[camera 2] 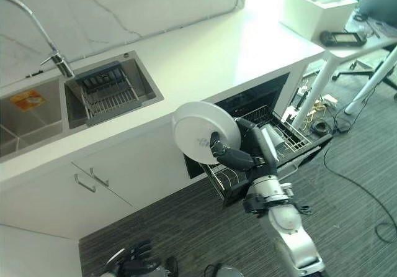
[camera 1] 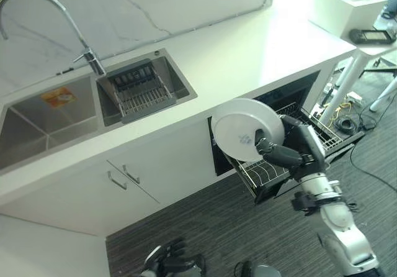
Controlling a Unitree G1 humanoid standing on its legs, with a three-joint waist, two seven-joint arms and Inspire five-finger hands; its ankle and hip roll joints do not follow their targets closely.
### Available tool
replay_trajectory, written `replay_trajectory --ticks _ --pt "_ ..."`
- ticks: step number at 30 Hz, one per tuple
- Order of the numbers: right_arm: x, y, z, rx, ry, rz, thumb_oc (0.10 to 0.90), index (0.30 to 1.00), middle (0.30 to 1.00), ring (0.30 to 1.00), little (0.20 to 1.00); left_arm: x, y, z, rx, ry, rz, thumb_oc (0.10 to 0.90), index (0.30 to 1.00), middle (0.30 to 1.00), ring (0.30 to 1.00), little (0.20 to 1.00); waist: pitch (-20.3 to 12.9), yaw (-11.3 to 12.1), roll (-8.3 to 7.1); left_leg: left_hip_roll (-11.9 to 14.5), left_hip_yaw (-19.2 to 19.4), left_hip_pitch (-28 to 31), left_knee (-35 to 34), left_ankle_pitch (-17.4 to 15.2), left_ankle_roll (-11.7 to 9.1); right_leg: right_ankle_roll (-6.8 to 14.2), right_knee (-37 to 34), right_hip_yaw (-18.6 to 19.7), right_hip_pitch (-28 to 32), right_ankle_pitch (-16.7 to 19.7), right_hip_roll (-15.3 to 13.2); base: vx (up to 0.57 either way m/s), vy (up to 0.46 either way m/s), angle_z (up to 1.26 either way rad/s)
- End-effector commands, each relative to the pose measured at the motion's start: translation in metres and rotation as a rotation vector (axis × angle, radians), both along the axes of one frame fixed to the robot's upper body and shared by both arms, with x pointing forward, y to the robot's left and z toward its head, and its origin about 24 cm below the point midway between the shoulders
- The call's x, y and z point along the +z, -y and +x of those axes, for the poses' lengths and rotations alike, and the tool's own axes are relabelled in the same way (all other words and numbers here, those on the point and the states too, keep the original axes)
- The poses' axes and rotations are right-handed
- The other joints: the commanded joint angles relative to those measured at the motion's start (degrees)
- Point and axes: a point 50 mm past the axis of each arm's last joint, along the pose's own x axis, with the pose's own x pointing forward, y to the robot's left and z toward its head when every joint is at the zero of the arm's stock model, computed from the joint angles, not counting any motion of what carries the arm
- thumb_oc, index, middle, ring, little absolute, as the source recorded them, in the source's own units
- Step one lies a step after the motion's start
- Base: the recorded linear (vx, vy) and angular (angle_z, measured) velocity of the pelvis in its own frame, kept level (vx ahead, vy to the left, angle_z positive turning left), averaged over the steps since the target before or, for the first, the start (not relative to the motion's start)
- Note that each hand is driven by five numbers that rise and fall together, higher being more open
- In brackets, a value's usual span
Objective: Place the dishes in the dishwasher.
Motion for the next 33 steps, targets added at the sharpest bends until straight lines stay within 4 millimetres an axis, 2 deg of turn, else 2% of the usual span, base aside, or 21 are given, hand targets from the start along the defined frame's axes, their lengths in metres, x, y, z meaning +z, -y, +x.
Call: replay_trajectory --ticks 1,2,4,5,8,13,16,19,23,24,26,29,30,31,33 --pt "0.092 0.003 -0.004 0.0 0.503 -0.019 0.4 0.3 0.3 0.3 0.3 0.001 -0.001 0.016 -0.291 -0.015 0.138 0.8 0.9 0.9 0.9 0.9 -0.8 0.2 -1.11 1.9 1.9 0.7 0.3 -4.4 -2.4 6.2 -3.0 2.1 1.5 -0.5 -1.9 0.25 0.365 0.45" --pt "0.091 0.009 -0.004 0.004 0.483 0.001 0.4 0.3 0.3 0.3 0.3 -0.014 -0.01 -0.02 -0.25 -0.213 0.161 0.8 0.9 0.9 0.9 0.9 -1.3 0.0 -1.76 1.2 2.3 1.4 0.3 -5.4 -1.6 6.7 -3.0 1.5 2.1 -0.6 -2.7 0.23 0.364 0.07" --pt "0.091 0.01 -0.003 0.0 0.483 0.012 0.4 0.3 0.3 0.3 0.3 -0.017 -0.013 -0.033 -0.254 -0.283 0.176 0.8 0.9 0.9 0.9 0.9 -1.4 -0.1 -2.12 1.0 2.5 1.7 0.3 -5.8 -1.4 7.0 -3.0 1.5 2.2 -0.5 -3.0 0.14 0.228 -0.2" --pt "0.092 0.012 -0.004 -0.011 0.494 0.019 0.4 0.3 0.3 0.3 0.3 -0.02 -0.017 -0.048 -0.263 -0.373 0.195 0.8 0.9 0.9 0.9 0.9 -1.5 -0.3 -2.63 0.8 3.0 2.2 0.3 -6.5 -0.9 7.5 -3.0 1.3 2.4 -0.1 -3.5 0.13 0.193 -0.33" --pt "0.096 0.013 -0.005 -0.031 0.52 0.048 0.4 0.3 0.3 0.3 0.3 -0.021 -0.022 -0.063 -0.251 -0.478 0.194 0.8 0.9 0.9 0.9 0.9 -1.3 -0.5 -3.24 0.3 3.7 3.5 0.3 -7.8 0.3 8.2 -3.0 1.2 3.0 0.6 -4.3 0.13 0.224 -0.21" --pt "0.103 0.016 -0.005 -0.084 0.572 0.074 0.4 0.3 0.3 0.3 0.3 -0.021 -0.023 -0.066 -0.244 -0.526 0.175 0.8 0.9 0.9 0.9 0.9 -1.2 0.1 -3.8 -1.5 2.1 3.9 0.3 -9.1 2.3 9.1 -3.0 0.7 3.7 2.2 -4.5 0.09 0.188 -0.15" --pt "0.106 0.02 -0.008 -0.151 0.617 0.051 0.4 0.3 0.3 0.3 0.3 -0.022 -0.02 -0.061 -0.3 -0.533 0.161 0.8 0.9 0.9 0.9 0.9 -1.1 -1.1 -3.46 -2.4 -0.1 3.1 0.3 -8.9 3.8 9.1 -3.0 3.7 3.6 7.2 -3.3 0.07 0.105 -0.08" --pt "0.106 0.022 -0.009 -0.189 0.632 -0.003 0.4 0.3 0.3 0.3 0.3 -0.021 -0.022 -0.054 -0.297 -0.525 0.158 0.8 0.9 0.9 0.9 0.9 -0.7 -1.3 -3.67 -2.3 0.4 2.8 0.3 -9.3 3.5 9.7 -3.0 4.3 1.4 9.7 -7.0 -0.02 -0.064 -0.01" --pt "0.106 0.024 -0.011 -0.255 0.633 -0.1 0.4 0.3 0.3 0.3 0.3 -0.019 -0.028 -0.048 -0.277 -0.527 0.163 0.8 0.9 0.9 0.9 0.9 -0.5 -1.6 -3.87 -1.1 1.3 3.1 0.3 -10.1 2.9 11.4 -3.0 6.4 -3.3 10.8 -10.7 -0.01 -0.212 -0.31" --pt "0.107 0.026 -0.011 -0.277 0.637 -0.122 0.4 0.3 0.3 0.3 0.3 -0.018 -0.029 -0.048 -0.267 -0.527 0.169 0.8 0.9 0.9 0.9 0.9 -0.2 -1.9 -4.1 -0.9 1.4 3.4 0.3 -10.4 2.9 11.8 -3.0 6.6 -4.8 13.5 -11.4 -0.02 -0.371 -0.32" --pt "0.102 0.034 -0.012 -0.405 0.631 -0.199 0.4 0.3 0.3 0.3 0.3 -0.017 -0.032 -0.044 -0.27 -0.528 0.198 0.8 0.9 0.9 0.9 0.9 0.4 -1.6 -4.12 1.8 2.1 2.7 0.3 -9.7 1.9 11.4 -3.0 5.8 -3.8 8.9 -10.7 -0.03 -0.478 -0.06" --pt "0.097 0.04 -0.008 -0.479 0.577 -0.244 0.4 0.3 0.3 0.3 0.3 -0.018 -0.032 -0.045 -0.271 -0.55 0.215 0.8 0.9 0.9 0.9 0.9 0.1 -2.0 -4.23 4.4 3.4 3.0 0.3 -9.4 0.3 11.7 -3.0 4.8 -3.2 5.7 -9.7 0.05 -0.351 -0.04" --pt "0.095 0.041 -0.005 -0.503 0.543 -0.271 0.4 0.3 0.3 0.3 0.3 -0.019 -0.027 -0.05 -0.25 -0.565 0.184 0.8 0.9 0.9 0.9 0.9 -0.1 -2.3 -4.04 6.9 5.6 3.5 0.3 -8.4 -1.0 11.3 -3.0 3.8 -3.4 4.4 -9.2 0.12 -0.243 0.03" --pt "0.094 0.041 -0.004 -0.507 0.535 -0.274 0.4 0.3 0.3 0.3 0.3 -0.02 -0.024 -0.051 -0.25 -0.566 0.175 0.8 0.9 0.9 0.9 0.9 -0.3 -2.3 -3.9 7.3 5.7 3.9 0.3 -9.0 -1.4 11.5 -3.0 3.9 -3.1 3.4 -9.1 0.06 -0.242 -0.02" --pt "0.087 0.043 0.002 -0.543 0.517 -0.32 0.4 0.3 0.3 0.3 0.3 -0.024 -0.008 -0.063 -0.254 -0.567 0.147 0.8 0.9 0.9 0.9 0.9 -0.4 -2.4 -3.18 9.1 7.4 3.9 0.3 -7.6 -2.6 10.0 -3.0 3.3 -3.2 3.0 -8.2 0.06 -0.184 -0.16"
